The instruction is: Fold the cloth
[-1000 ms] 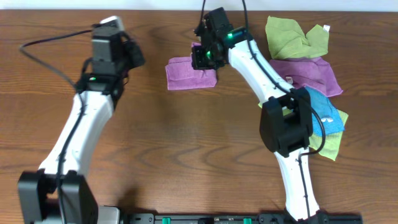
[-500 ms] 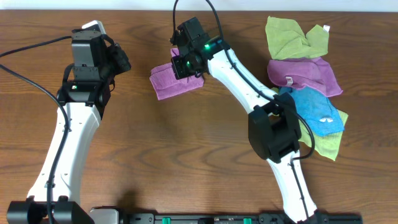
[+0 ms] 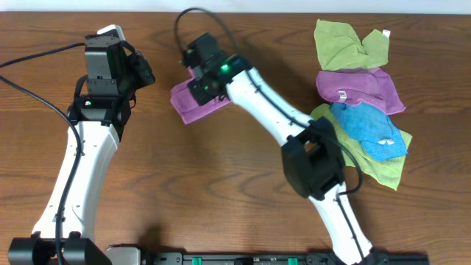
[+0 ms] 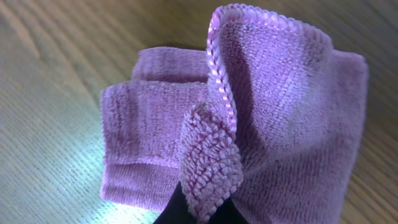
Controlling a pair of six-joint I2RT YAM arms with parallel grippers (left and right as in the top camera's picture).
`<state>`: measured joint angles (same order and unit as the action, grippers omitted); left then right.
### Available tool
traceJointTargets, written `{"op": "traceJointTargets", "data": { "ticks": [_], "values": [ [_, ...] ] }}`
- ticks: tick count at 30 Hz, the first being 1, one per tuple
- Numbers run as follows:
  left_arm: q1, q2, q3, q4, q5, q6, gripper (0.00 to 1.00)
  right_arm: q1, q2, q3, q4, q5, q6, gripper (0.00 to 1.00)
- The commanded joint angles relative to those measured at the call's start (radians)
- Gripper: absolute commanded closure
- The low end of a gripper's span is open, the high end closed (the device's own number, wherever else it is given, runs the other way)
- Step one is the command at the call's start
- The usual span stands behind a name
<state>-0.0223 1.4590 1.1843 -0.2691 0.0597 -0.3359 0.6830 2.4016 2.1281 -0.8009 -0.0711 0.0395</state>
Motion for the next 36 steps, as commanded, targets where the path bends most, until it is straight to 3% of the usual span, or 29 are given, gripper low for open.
{"op": "traceJointTargets", "data": {
  "ticks": [1, 12, 19, 30, 31, 34, 36],
  "values": [
    [0.003, -0.01, -0.001, -0.003, -0.007, 0.019, 0.94, 0.043, -0.002, 0.018, 0.002, 0.139, -0.078, 0.99],
    [0.014, -0.01, -0.001, -0.002, -0.054, 0.019, 0.94, 0.07, 0.018, 0.018, -0.012, 0.161, -0.081, 0.99],
    [0.132, -0.01, -0.001, 0.0, -0.164, 0.017, 0.94, 0.081, 0.018, 0.018, -0.043, 0.148, -0.082, 0.99],
    [0.293, -0.01, -0.001, -0.022, -0.01, -0.005, 0.94, 0.124, 0.023, 0.018, -0.044, 0.118, -0.082, 0.99],
    [0.294, -0.01, -0.001, -0.022, -0.011, -0.005, 0.94, 0.129, 0.025, 0.018, -0.045, 0.089, -0.082, 0.95],
    [0.294, -0.01, -0.001, -0.022, -0.011, -0.005, 0.94, 0.142, 0.025, 0.018, -0.061, 0.047, -0.082, 0.67],
    [0.294, -0.01, -0.001, -0.022, -0.011, -0.005, 0.93, 0.151, 0.025, 0.018, -0.074, 0.021, -0.082, 0.25]
  ]
}}
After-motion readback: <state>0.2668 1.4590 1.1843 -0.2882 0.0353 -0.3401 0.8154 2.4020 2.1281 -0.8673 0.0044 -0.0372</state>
